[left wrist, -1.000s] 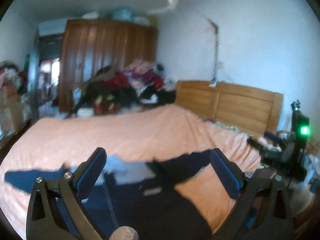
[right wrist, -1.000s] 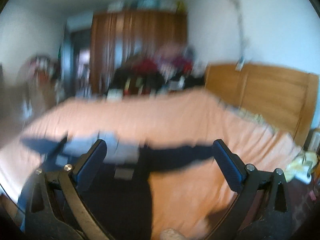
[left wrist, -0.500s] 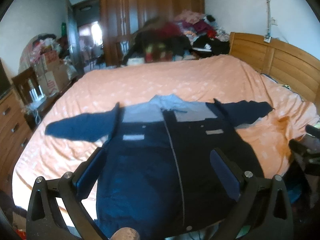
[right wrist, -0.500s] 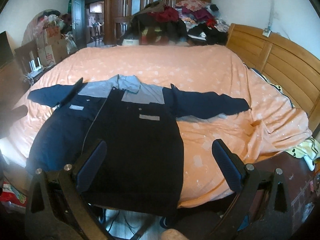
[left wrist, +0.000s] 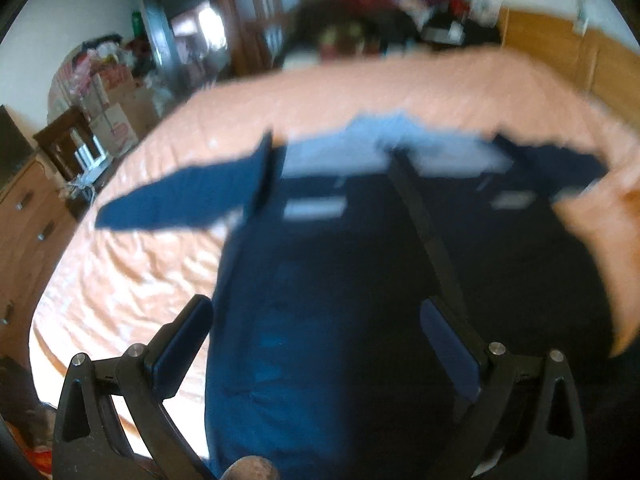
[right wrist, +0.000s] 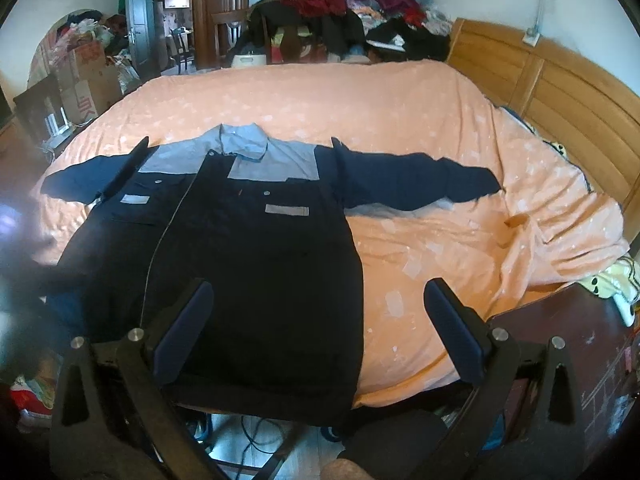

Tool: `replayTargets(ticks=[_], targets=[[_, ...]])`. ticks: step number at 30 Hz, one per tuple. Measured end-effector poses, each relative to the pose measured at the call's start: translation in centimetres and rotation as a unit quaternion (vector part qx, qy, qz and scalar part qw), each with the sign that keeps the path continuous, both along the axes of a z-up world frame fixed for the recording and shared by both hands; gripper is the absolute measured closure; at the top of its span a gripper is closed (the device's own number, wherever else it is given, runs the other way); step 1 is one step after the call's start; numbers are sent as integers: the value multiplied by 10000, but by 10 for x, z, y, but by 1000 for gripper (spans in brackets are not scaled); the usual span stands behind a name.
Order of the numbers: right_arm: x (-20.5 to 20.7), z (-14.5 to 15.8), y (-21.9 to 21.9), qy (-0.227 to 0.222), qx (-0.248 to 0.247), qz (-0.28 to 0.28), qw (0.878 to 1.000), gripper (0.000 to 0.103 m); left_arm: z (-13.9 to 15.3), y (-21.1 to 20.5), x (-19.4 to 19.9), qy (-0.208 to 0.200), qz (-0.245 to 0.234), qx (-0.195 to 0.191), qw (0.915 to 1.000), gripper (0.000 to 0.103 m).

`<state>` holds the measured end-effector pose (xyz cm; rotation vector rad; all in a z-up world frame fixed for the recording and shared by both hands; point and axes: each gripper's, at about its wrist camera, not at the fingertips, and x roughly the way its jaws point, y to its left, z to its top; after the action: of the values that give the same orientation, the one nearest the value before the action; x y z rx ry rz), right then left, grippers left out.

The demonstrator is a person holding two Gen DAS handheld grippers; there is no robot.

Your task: Fold small clothes

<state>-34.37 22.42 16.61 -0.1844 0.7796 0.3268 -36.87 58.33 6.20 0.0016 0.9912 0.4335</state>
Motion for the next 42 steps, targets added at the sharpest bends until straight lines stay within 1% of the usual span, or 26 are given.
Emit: replayTargets(ticks=[1, 2, 3, 4, 5, 7, 10, 15, 16, 17, 21, 24, 26, 29, 31, 32, 34, 37, 38, 42], targets=[[0, 0, 0, -2, -16, 4, 10000, 0, -29, 12, 8, 322, 91, -146, 9993, 0], [0, 0, 1, -9, -46, 15, 10000, 0, -58, 25, 13, 624, 194, -377, 9972, 0], [0, -1, 2, -18, -77, 25, 10000, 0, -72, 33, 12, 479, 184, -615, 9968, 0], [0, -2, 2, -20, -101, 36, 9999, 0, -71, 34, 6, 111, 120, -589, 9981, 0], [0, -3, 3, -12, -119, 44, 9999, 0, -72, 34, 2, -78, 70, -540, 9985, 0], [1, -6, 4, 21, -134, 64, 9999, 0, -75, 32, 2, -111, 67, -488, 9987, 0], [3, -11, 6, 76, -145, 95, 9998, 0, -78, 32, 2, -163, 64, -527, 9985, 0], [4, -22, 9, 176, -246, 189, 9994, 0, -78, 26, 6, -129, 85, -446, 9989, 0], [3, -26, 9, 227, -251, 215, 9992, 0, -75, 23, 5, -130, 85, -427, 9990, 0], [4, -31, 8, 288, -255, 228, 9990, 0, -66, 24, 1, -144, 83, -409, 9990, 0], [11, -52, 18, 483, -381, 393, 9973, 0, -67, 25, -1, -243, 112, -389, 9989, 0], [27, -83, 39, 670, -722, 643, 9931, 0, -69, 25, -3, -280, 120, -394, 9988, 0], [39, -108, 53, 932, -872, 753, 9890, 0, -69, 26, -3, -288, 112, -410, 9987, 0], [49, -138, 63, 1284, -904, 809, 9843, 0, -69, 26, -4, -312, 100, -423, 9986, 0], [53, -165, 68, 1657, -933, 869, 9779, 0, -69, 26, -4, -323, 97, -420, 9985, 0], [54, -172, 68, 1775, -859, 856, 9766, 0, -69, 25, -5, -325, 99, -422, 9985, 0], [54, -174, 61, 1781, -627, 826, 9785, 0, -69, 26, -5, -328, 95, -439, 9985, 0], [49, -173, 56, 1756, -607, 893, 9785, 0, -69, 25, -5, -337, 98, -445, 9984, 0], [48, -174, 54, 1850, -650, 996, 9755, 0, -69, 25, -5, -336, 100, -444, 9984, 0], [44, -181, 43, 1832, -485, 972, 9771, 0, -69, 26, -5, -335, 95, -449, 9984, 0]])
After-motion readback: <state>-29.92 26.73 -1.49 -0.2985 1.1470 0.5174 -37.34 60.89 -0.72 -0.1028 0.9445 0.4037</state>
